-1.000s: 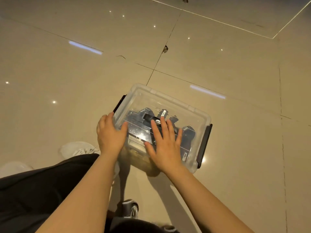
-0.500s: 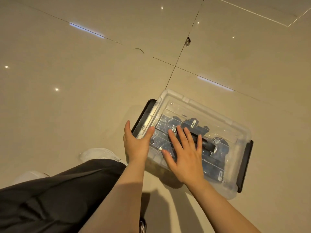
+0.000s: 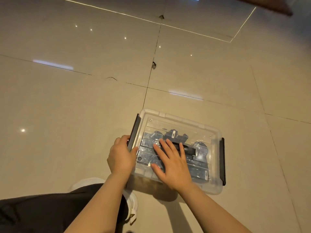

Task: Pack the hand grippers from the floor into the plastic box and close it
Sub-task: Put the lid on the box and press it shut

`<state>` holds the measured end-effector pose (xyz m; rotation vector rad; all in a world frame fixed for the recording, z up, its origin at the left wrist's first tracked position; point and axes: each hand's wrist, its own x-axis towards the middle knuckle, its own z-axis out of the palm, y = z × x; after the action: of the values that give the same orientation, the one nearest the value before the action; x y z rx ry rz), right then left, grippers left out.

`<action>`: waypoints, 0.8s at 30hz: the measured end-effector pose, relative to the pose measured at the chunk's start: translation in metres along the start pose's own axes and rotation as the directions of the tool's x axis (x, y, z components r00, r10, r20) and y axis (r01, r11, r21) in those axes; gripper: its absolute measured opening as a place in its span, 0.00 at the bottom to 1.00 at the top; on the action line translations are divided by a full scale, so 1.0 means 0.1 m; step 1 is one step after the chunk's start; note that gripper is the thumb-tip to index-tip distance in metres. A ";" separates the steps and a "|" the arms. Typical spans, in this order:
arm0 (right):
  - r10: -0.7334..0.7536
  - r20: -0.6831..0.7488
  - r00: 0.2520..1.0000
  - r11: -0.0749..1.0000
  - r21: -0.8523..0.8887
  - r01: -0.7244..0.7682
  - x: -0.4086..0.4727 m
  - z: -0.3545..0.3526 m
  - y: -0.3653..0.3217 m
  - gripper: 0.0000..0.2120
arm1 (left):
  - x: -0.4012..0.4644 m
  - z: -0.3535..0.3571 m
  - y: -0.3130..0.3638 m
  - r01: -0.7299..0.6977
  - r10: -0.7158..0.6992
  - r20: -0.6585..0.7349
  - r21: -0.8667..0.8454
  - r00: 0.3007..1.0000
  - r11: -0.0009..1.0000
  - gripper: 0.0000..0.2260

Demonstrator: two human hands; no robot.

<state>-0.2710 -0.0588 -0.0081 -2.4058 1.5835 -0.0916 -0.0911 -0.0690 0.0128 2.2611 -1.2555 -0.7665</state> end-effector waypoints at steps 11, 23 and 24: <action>0.008 -0.023 1.000 0.999 -0.037 -0.009 0.04 0.03 0.01 0.28 | 0.01 -0.03 0.09 -0.345 0.298 0.192 0.299 0.935 0.890 0.29; 0.400 -0.138 0.906 0.915 0.018 -0.402 0.11 0.04 0.03 0.30 | -0.27 0.51 0.18 -0.368 0.331 0.161 0.401 0.930 0.839 0.27; 0.410 -0.139 0.902 0.911 0.012 -0.412 0.11 0.05 0.04 0.30 | -0.32 0.53 0.23 -0.370 0.315 0.200 0.378 0.928 0.849 0.27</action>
<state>-0.2692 -0.0692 -0.0150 -2.0582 2.1285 -0.1678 -0.1538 -0.0589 -0.0048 2.2134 -1.9788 -0.5609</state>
